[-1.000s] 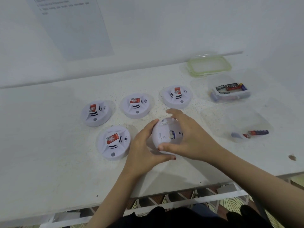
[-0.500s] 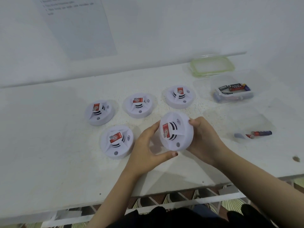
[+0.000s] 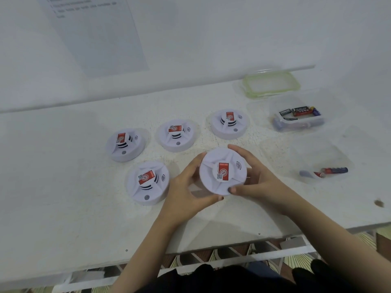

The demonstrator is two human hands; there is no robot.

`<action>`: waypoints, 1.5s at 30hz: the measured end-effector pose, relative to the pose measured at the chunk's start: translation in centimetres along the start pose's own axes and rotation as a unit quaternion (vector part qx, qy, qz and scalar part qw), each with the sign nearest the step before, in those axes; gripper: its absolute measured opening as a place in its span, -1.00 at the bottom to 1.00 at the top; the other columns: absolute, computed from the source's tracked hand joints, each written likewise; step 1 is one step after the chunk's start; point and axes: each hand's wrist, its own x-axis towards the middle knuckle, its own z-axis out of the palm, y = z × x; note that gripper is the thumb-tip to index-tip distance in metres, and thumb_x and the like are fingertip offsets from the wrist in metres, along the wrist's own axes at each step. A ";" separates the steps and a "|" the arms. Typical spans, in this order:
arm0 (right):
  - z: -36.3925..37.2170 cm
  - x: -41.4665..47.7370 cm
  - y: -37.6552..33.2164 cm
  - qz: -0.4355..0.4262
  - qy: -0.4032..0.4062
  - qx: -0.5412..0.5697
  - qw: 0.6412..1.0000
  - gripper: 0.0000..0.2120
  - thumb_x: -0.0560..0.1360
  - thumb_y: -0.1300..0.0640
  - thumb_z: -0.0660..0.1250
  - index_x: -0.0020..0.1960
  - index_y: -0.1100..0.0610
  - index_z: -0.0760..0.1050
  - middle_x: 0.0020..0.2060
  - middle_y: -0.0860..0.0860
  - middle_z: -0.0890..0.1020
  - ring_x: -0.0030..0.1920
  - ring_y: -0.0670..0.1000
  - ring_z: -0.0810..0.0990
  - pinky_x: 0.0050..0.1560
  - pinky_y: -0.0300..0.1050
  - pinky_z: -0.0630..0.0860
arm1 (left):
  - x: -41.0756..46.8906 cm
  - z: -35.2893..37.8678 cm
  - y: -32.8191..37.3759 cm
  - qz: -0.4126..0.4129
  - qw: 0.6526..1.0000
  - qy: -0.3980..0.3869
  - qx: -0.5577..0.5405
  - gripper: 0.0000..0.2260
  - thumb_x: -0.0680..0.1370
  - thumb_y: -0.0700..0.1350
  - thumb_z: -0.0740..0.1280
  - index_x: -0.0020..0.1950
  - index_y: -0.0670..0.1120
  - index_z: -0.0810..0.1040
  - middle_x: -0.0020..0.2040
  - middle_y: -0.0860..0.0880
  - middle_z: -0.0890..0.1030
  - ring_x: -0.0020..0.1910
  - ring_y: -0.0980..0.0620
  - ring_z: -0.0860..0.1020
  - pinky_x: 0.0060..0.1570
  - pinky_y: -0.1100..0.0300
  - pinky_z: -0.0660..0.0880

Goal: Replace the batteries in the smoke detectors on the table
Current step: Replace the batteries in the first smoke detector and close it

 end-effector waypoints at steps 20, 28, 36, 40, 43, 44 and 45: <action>0.0 0.3 0.5 -0.001 0.005 0.021 1.000 -0.23 0.35 0.45 0.38 0.39 -0.12 0.28 0.19 -0.04 0.58 0.21 0.06 0.55 0.14 0.02 0.55 | 0.2 0.1 -0.5 -0.106 0.991 -0.008 -0.087 -0.12 0.27 -0.36 0.58 0.48 0.06 0.29 0.14 -0.02 0.65 0.02 0.08 0.66 -0.10 0.22 0.61; 0.0 0.3 0.4 0.004 0.009 0.014 1.000 -0.23 0.38 0.51 0.36 0.38 -0.12 0.28 0.19 -0.05 0.57 0.20 0.04 0.55 0.12 -0.01 0.56 | 0.2 0.1 -0.5 -0.101 0.990 -0.007 -0.093 -0.12 0.27 -0.37 0.58 0.47 0.07 0.30 0.10 -0.06 0.66 -0.01 0.07 0.67 -0.12 0.26 0.59; 0.0 0.4 0.4 0.005 0.010 0.014 1.000 -0.23 0.37 0.50 0.38 0.37 -0.13 0.28 0.17 -0.09 0.58 0.18 0.00 0.56 0.05 -0.08 0.58 | 0.3 0.2 -0.4 -0.100 0.990 0.003 -0.100 -0.13 0.26 -0.38 0.58 0.40 0.18 0.33 0.07 -0.04 0.66 -0.04 0.07 0.67 -0.13 0.25 0.59; 0.0 0.4 0.5 0.000 0.009 0.018 1.000 -0.23 0.35 0.50 0.39 0.37 -0.11 0.28 0.18 -0.08 0.57 0.19 -0.01 0.56 0.05 -0.09 0.57 | 0.3 0.2 -0.4 -0.096 0.991 0.004 -0.098 -0.13 0.25 -0.38 0.58 0.39 0.19 0.32 0.08 -0.03 0.66 -0.07 0.07 0.67 -0.14 0.28 0.58; 0.0 0.4 0.5 -0.002 0.003 0.023 1.000 -0.23 0.33 0.43 0.39 0.38 -0.12 0.28 0.20 -0.04 0.56 0.20 0.02 0.55 0.08 -0.05 0.57 | 0.3 0.1 -0.4 -0.088 0.992 0.002 -0.093 -0.14 0.26 -0.36 0.59 0.38 0.21 0.32 0.10 -0.04 0.65 -0.05 0.07 0.67 -0.13 0.28 0.58; 0.0 0.3 0.5 -0.002 0.002 0.026 1.000 -0.24 0.32 0.42 0.39 0.38 -0.11 0.27 0.20 -0.03 0.56 0.20 0.03 0.55 0.09 -0.05 0.57 | 0.3 0.1 -0.4 -0.088 0.992 0.002 -0.094 -0.14 0.26 -0.36 0.59 0.38 0.21 0.32 0.10 -0.05 0.65 -0.05 0.06 0.67 -0.13 0.27 0.58; 0.0 0.4 0.5 -0.002 0.002 0.029 1.000 -0.24 0.32 0.42 0.38 0.38 -0.11 0.27 0.21 -0.02 0.56 0.21 0.04 0.55 0.09 -0.03 0.57 | 0.3 0.1 -0.4 -0.089 0.991 0.001 -0.096 -0.14 0.26 -0.36 0.59 0.39 0.20 0.32 0.09 -0.06 0.65 -0.06 0.05 0.67 -0.13 0.27 0.59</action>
